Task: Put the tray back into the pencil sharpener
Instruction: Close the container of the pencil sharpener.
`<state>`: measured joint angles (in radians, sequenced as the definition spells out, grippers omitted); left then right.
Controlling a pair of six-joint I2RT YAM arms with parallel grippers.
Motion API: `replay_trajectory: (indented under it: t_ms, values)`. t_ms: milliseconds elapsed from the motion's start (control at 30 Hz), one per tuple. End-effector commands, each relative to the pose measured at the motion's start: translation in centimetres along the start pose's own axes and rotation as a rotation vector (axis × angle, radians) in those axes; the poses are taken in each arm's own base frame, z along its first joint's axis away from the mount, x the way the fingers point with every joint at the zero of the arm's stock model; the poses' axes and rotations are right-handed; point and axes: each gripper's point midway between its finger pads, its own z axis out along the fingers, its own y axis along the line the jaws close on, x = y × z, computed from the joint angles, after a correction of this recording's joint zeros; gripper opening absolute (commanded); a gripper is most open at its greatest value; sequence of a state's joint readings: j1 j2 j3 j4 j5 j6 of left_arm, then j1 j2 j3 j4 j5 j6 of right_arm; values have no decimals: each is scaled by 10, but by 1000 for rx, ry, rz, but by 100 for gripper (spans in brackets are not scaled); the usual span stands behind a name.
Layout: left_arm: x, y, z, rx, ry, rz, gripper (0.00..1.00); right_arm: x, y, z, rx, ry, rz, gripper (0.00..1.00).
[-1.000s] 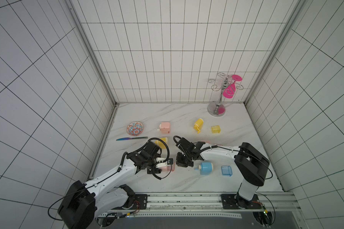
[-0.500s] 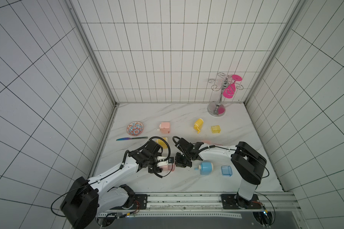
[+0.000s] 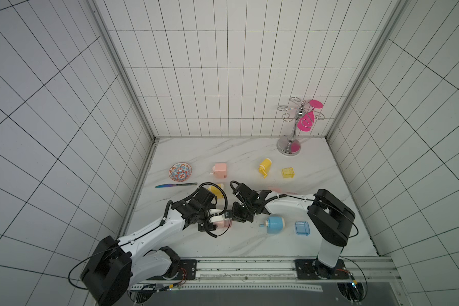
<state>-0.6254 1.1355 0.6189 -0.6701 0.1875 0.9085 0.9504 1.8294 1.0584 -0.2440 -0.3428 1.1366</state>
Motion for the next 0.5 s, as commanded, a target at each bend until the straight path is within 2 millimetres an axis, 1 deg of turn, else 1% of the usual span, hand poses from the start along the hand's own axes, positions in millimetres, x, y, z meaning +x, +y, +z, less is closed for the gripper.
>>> replay_trajectory:
  t_ms: [0, 333, 467]
  values:
    - [-4, 4, 1, -10, -12, 10, 63, -2, 11, 4, -28, 12, 31, 7]
    - [-5, 4, 1, -12, -16, 14, 63, -4, 23, 4, -93, 5, 47, 7]
    - [-5, 4, 1, -13, -18, 14, 63, -2, 27, 7, -123, 21, 58, 7]
